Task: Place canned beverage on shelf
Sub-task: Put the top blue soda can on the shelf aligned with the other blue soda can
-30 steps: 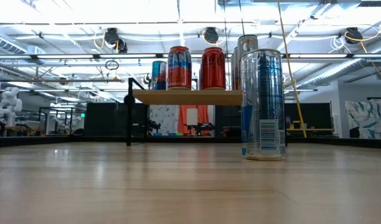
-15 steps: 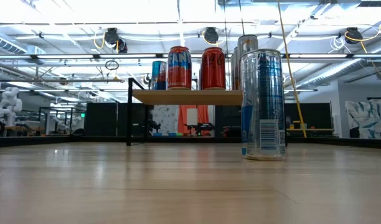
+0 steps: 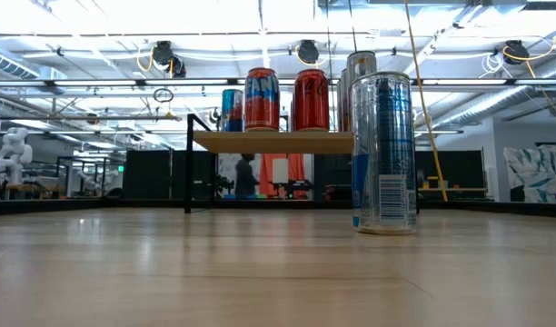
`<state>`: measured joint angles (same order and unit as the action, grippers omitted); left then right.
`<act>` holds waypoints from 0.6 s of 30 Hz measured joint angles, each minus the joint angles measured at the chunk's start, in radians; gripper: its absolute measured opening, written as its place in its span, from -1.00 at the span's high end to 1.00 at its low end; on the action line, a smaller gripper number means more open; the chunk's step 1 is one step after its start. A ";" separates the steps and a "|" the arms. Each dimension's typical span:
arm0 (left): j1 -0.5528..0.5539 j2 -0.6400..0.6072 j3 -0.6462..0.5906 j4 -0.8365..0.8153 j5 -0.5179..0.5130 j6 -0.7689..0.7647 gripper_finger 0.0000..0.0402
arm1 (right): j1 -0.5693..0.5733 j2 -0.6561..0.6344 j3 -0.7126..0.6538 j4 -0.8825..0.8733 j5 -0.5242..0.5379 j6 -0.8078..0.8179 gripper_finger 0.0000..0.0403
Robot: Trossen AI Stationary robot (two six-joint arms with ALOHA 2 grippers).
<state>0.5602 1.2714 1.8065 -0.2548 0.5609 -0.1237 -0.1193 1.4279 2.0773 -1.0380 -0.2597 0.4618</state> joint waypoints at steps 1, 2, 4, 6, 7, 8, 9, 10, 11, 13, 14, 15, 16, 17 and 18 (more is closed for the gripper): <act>0.030 0.000 0.000 -0.005 0.034 0.002 -0.18 | 0.010 -0.013 0.000 0.002 0.022 0.017 -0.51; 0.059 0.001 0.000 -0.013 0.065 0.004 -0.18 | 0.019 -0.023 0.000 0.002 0.041 0.034 -0.51; 0.116 0.003 -0.002 -0.056 0.121 0.022 -0.18 | 0.038 -0.041 0.000 0.006 0.079 0.070 -0.51; 0.157 0.003 -0.024 -0.077 0.167 0.053 -0.18 | 0.056 -0.052 0.000 0.015 0.116 0.105 -0.51; 0.171 0.003 -0.045 -0.081 0.176 0.058 -0.18 | 0.066 -0.057 0.000 0.020 0.131 0.123 -0.51; 0.180 0.003 -0.071 -0.081 0.188 0.064 -0.18 | 0.076 -0.060 0.000 0.020 0.146 0.138 -0.51; 0.189 0.003 -0.099 -0.081 0.204 0.075 -0.18 | 0.086 -0.061 0.000 0.020 0.159 0.151 -0.51; 0.196 0.003 -0.131 -0.083 0.216 0.082 -0.18 | 0.097 -0.061 0.000 0.021 0.174 0.160 -0.51; 0.203 0.003 -0.167 -0.086 0.225 0.087 -0.18 | 0.109 -0.061 0.000 0.022 0.185 0.168 -0.51; 0.212 -0.001 -0.244 -0.071 0.250 0.100 -0.18 | 0.131 -0.057 0.000 0.023 0.210 0.178 -0.51; 0.217 -0.002 -0.284 -0.058 0.256 0.106 -0.18 | 0.141 -0.053 0.000 0.023 0.219 0.181 -0.51; 0.224 -0.003 -0.323 -0.037 0.256 0.108 -0.18 | 0.150 -0.050 0.000 0.023 0.233 0.181 -0.51; 0.232 -0.003 -0.365 -0.008 0.257 0.107 -0.18 | 0.158 -0.047 0.000 0.023 0.242 0.181 -0.51; 0.242 -0.003 -0.406 0.025 0.257 0.103 -0.18 | 0.168 -0.042 0.000 0.023 0.257 0.181 -0.51; 0.253 -0.002 -0.447 0.066 0.255 0.096 -0.18 | 0.175 -0.038 0.000 0.023 0.266 0.181 -0.51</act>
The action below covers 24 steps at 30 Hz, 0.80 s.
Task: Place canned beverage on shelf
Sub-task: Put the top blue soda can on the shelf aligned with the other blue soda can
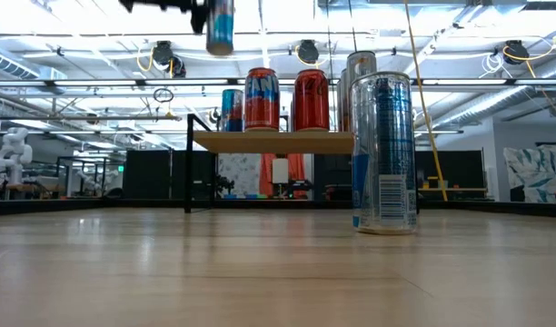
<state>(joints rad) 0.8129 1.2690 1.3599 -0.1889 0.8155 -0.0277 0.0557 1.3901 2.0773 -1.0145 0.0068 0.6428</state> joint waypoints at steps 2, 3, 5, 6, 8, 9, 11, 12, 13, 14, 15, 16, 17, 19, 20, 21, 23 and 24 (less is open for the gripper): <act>0.022 0.002 -0.068 0.089 -0.001 -0.037 -0.18 | 0.012 0.008 0.000 0.000 0.025 -0.001 -0.51; 0.033 0.002 -0.093 0.130 0.000 -0.055 -0.18 | 0.017 0.013 0.000 0.002 0.036 -0.005 -0.51; 0.045 0.001 -0.127 0.190 0.000 -0.089 -0.18 | 0.024 0.017 0.000 0.009 0.051 -0.014 -0.51; 0.047 0.001 -0.132 0.195 -0.002 -0.091 -0.18 | 0.028 0.020 0.000 0.011 0.058 -0.021 -0.51; 0.046 0.001 -0.133 0.197 -0.001 -0.073 -0.18 | 0.032 0.027 0.001 0.037 0.076 -0.031 -0.51; 0.042 0.001 -0.133 0.203 -0.001 -0.063 -0.18 | 0.032 0.028 0.001 0.045 0.079 -0.043 -0.51; 0.035 0.000 -0.133 0.213 0.001 -0.050 -0.18 | 0.032 0.031 0.001 0.064 0.082 -0.063 -0.51; 0.032 0.000 -0.133 0.212 0.002 -0.045 -0.18 | 0.032 0.033 0.001 0.076 0.086 -0.073 -0.51; 0.029 0.000 -0.133 0.211 0.001 -0.044 -0.18 | 0.031 0.034 0.001 0.086 0.093 -0.084 -0.51; 0.026 0.000 -0.133 0.210 -0.004 -0.044 -0.18 | 0.031 0.034 0.001 0.091 0.098 -0.098 -0.51; 0.023 0.000 -0.133 0.209 -0.010 -0.042 -0.18 | 0.031 0.034 0.001 0.094 0.098 -0.109 -0.51; 0.023 0.000 -0.133 0.205 -0.016 -0.039 -0.18 | 0.031 0.034 0.001 0.099 0.098 -0.114 -0.51; 0.023 0.000 -0.133 0.197 -0.019 -0.036 -0.18 | 0.031 0.034 0.001 0.099 0.098 -0.116 -0.51; 0.022 0.000 -0.133 0.176 -0.022 -0.045 -0.18 | 0.031 0.034 0.001 0.098 0.098 -0.121 -0.51; 0.017 0.000 -0.133 0.167 -0.021 -0.045 -0.18 | 0.031 0.034 0.001 0.098 0.098 -0.125 -0.51; 0.012 0.000 -0.133 0.166 -0.018 -0.047 -0.18 | 0.031 0.034 0.001 0.098 0.098 -0.129 -0.51; -0.001 0.000 -0.133 0.173 -0.011 -0.053 -0.18 | 0.031 0.034 0.001 0.098 0.098 -0.131 -0.51; -0.006 0.000 -0.133 0.176 -0.007 -0.050 -0.18 | 0.031 0.034 0.001 0.098 0.098 -0.132 -0.51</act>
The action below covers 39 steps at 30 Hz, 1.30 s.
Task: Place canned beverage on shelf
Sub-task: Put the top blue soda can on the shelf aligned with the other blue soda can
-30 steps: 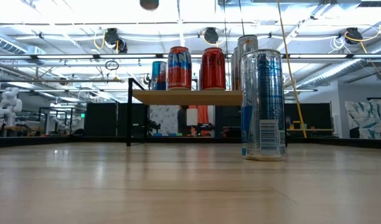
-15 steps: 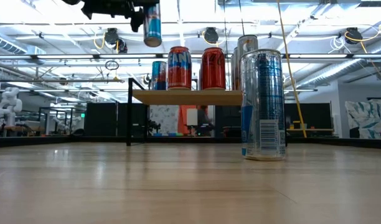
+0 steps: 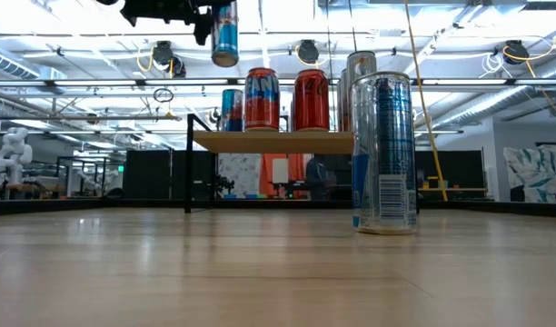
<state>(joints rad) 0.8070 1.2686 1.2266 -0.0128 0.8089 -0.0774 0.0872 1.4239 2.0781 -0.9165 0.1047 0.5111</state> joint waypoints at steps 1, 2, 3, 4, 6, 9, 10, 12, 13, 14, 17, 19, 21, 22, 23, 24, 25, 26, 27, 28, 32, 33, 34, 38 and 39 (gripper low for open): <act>-0.006 0.000 0.000 -0.002 0.002 0.018 -0.18 | 0.000 0.000 0.000 0.000 0.000 0.000 -0.51; -0.007 0.000 0.000 -0.005 0.005 0.048 -0.18 | 0.000 0.000 0.000 0.000 0.000 -0.001 -0.51; -0.007 0.000 0.000 -0.010 0.005 0.085 -0.18 | 0.000 0.000 0.000 0.000 0.000 -0.001 -0.51; -0.006 0.000 0.000 -0.018 0.004 0.120 -0.18 | 0.000 0.000 0.000 0.000 -0.001 0.000 -0.51; 0.010 0.002 0.000 -0.038 0.004 0.178 -0.18 | 0.000 0.000 0.000 0.000 -0.002 0.002 -0.51; 0.047 0.014 -0.015 -0.044 0.012 0.228 -0.18 | 0.000 0.000 0.000 0.000 -0.002 0.016 -0.51; 0.058 0.020 -0.029 -0.030 0.021 0.234 -0.18 | 0.000 0.000 0.000 0.000 -0.003 0.020 -0.51; 0.073 0.026 -0.071 0.016 0.029 0.238 -0.18 | 0.000 0.000 0.000 0.000 -0.003 0.025 -0.51; 0.078 0.028 -0.095 0.033 0.032 0.239 -0.18 | 0.000 0.000 0.000 0.000 -0.003 0.026 -0.51; 0.080 0.029 -0.119 0.050 0.039 0.240 -0.18 | 0.000 0.000 0.000 0.000 -0.003 0.026 -0.51; 0.082 0.030 -0.193 0.135 0.043 0.239 -0.18 | 0.000 0.000 0.000 0.000 -0.003 0.026 -0.51; 0.083 0.030 -0.233 0.206 0.042 0.220 -0.18 | 0.000 0.000 0.000 0.006 -0.003 0.026 -0.51; 0.083 0.030 -0.260 0.249 0.032 0.217 -0.18 | 0.000 0.000 0.000 0.010 -0.003 0.026 -0.51; 0.083 0.030 -0.273 0.269 0.027 0.219 -0.18 | 0.000 0.000 0.000 0.011 -0.003 0.026 -0.51; 0.083 0.030 -0.286 0.285 0.021 0.220 -0.18 | 0.000 0.000 0.000 0.011 -0.004 0.026 -0.51; 0.083 0.030 -0.295 0.296 0.014 0.220 -0.18 | 0.000 0.000 0.000 0.011 -0.004 0.026 -0.51; 0.082 0.030 -0.299 0.298 0.009 0.225 -0.18 | 0.000 0.000 0.000 0.011 -0.004 0.026 -0.51; 0.081 0.032 -0.301 0.296 0.004 0.239 -0.18 | 0.000 0.000 0.000 0.011 -0.003 0.026 -0.51; 0.078 0.037 -0.301 0.293 0.002 0.254 -0.18 | 0.000 0.000 0.000 0.011 -0.003 0.026 -0.51; 0.075 0.045 -0.301 0.291 0.002 0.269 -0.18 | 0.000 0.000 0.000 0.011 -0.003 0.026 -0.51; 0.071 0.075 -0.301 0.294 -0.001 0.311 -0.18 | 0.000 0.000 0.000 0.012 -0.002 0.025 -0.51; 0.068 0.082 -0.301 0.301 -0.001 0.321 -0.18 | 0.000 0.000 0.000 0.013 -0.002 0.026 -0.51; 0.068 0.089 -0.301 0.301 -0.001 0.324 -0.18 | 0.000 0.000 0.000 0.014 -0.002 0.026 -0.51; 0.068 0.108 -0.301 0.300 -0.002 0.324 -0.18 | 0.000 0.000 0.000 0.014 -0.002 0.027 -0.51; 0.068 0.110 -0.301 0.306 -0.001 0.324 -0.18 | 0.000 0.000 0.000 0.014 -0.002 0.027 -0.51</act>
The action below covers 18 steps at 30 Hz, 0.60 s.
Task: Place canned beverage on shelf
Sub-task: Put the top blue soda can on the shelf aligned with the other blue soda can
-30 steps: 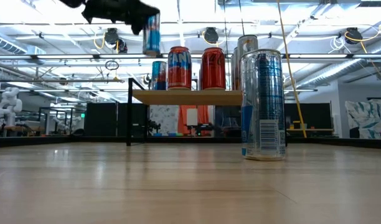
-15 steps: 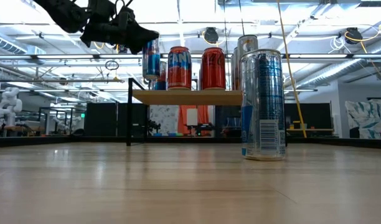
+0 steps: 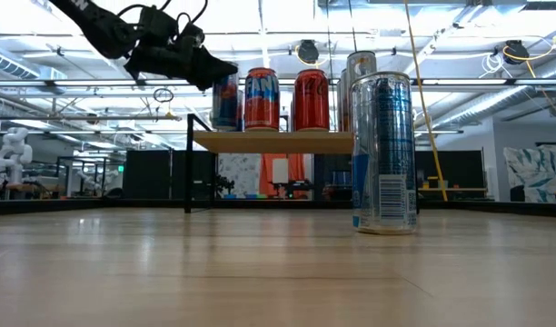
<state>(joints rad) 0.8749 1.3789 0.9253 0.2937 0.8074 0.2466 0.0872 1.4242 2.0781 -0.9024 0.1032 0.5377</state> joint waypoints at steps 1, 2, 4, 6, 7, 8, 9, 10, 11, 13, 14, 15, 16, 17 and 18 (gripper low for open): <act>0.000 0.003 0.000 0.008 0.000 -0.001 -0.18 | 0.000 0.000 0.000 0.000 0.000 0.000 -0.51; 0.000 0.008 0.000 0.017 0.000 -0.002 -0.18 | 0.000 0.000 0.000 0.000 0.000 0.000 -0.51; 0.000 0.016 0.000 0.015 -0.005 -0.001 -0.18 | 0.000 0.000 0.000 0.000 0.000 0.000 -0.51; 0.000 0.023 0.000 0.013 -0.008 0.004 -0.18 | 0.000 0.000 0.000 0.000 0.001 0.000 -0.51; 0.000 0.027 0.000 0.015 -0.007 0.003 -0.18 | 0.000 0.000 0.000 0.000 0.001 0.000 -0.51; 0.000 0.031 0.000 0.015 -0.008 0.003 -0.18 | 0.000 0.000 0.000 0.000 0.001 0.000 -0.51; 0.000 0.035 0.000 0.014 -0.008 0.003 -0.18 | 0.000 0.000 0.000 0.000 0.001 0.000 -0.51; 0.000 0.039 0.000 0.013 -0.009 0.004 -0.18 | 0.000 0.000 0.000 0.000 0.001 0.000 -0.51; 0.000 0.041 0.000 0.013 -0.009 0.004 -0.18 | 0.000 0.000 0.000 0.000 0.003 0.001 -0.51; 0.000 0.043 0.000 0.014 -0.010 0.005 -0.18 | 0.000 0.000 0.000 0.000 0.005 0.001 -0.51; 0.000 0.046 0.000 0.014 -0.010 0.005 -0.18 | 0.000 0.000 0.000 0.000 0.005 0.001 -0.51; 0.000 0.047 0.000 0.014 -0.010 0.005 -0.18 | 0.000 0.000 0.000 0.000 0.005 0.002 -0.51; 0.000 0.048 0.000 0.012 -0.011 0.007 -0.18 | 0.000 0.000 0.000 0.000 0.005 0.002 -0.51; 0.000 0.048 0.000 0.010 -0.011 0.013 -0.18 | 0.000 0.000 0.000 0.000 0.005 0.002 -0.51; 0.000 0.047 0.000 0.011 -0.012 0.025 -0.18 | 0.000 0.000 0.000 0.000 0.005 0.002 -0.51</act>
<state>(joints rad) 0.8749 1.4263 0.9253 0.3045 0.7956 0.2719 0.0872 1.4242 2.0781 -0.9020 0.1081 0.5400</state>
